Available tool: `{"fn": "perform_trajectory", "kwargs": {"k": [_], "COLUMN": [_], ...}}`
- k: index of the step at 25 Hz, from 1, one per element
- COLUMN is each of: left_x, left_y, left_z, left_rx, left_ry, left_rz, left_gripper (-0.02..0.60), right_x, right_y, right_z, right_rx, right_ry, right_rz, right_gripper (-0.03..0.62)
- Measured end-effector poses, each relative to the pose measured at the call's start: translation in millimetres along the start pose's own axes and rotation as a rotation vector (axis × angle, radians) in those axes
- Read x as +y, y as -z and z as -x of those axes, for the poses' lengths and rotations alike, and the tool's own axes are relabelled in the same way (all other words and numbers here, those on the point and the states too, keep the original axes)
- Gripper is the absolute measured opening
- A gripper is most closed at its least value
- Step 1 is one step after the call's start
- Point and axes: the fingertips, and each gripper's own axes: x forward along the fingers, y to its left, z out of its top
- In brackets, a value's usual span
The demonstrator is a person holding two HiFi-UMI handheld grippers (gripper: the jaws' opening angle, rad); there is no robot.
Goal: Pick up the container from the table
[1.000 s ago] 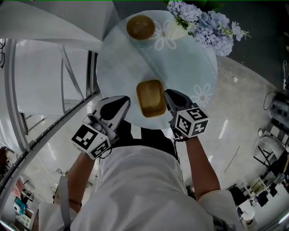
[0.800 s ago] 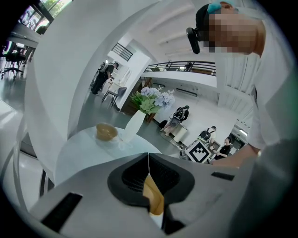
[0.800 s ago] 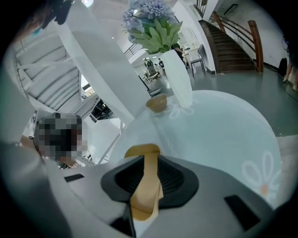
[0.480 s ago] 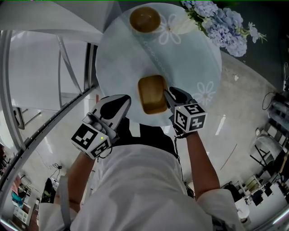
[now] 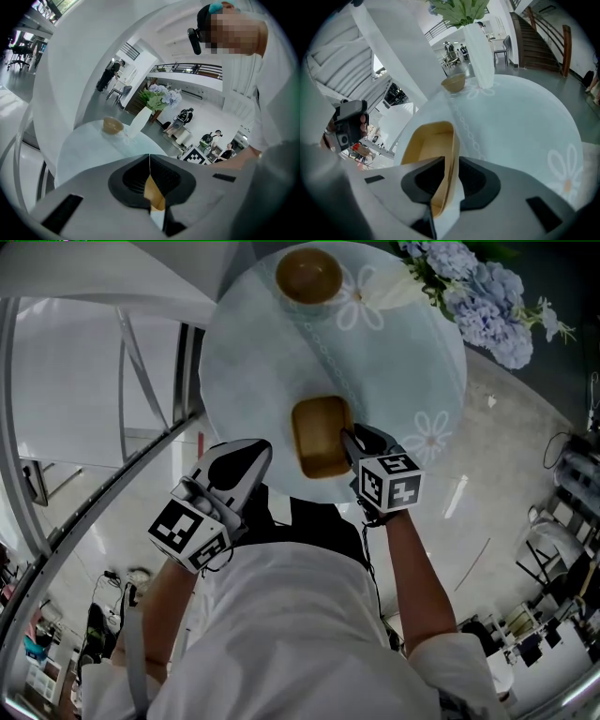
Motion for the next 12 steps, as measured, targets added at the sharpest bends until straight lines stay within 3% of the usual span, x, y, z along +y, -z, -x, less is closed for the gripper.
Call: {"fn": "perform_trajectory", "kwargs": {"k": [12], "left_x": [2.9], "left_y": [-6.2], "left_z": [2.4], "left_rx": [0.002], "left_ry": [0.000], "left_rz": [-0.012], "left_gripper": [0.021], "right_x": [-4.8], "right_y": [7.0], "right_z": [-5.7], "right_rx": [0.019], "right_ry": [0.045], "right_rz": [0.010], "right_gripper": [0.038]}}
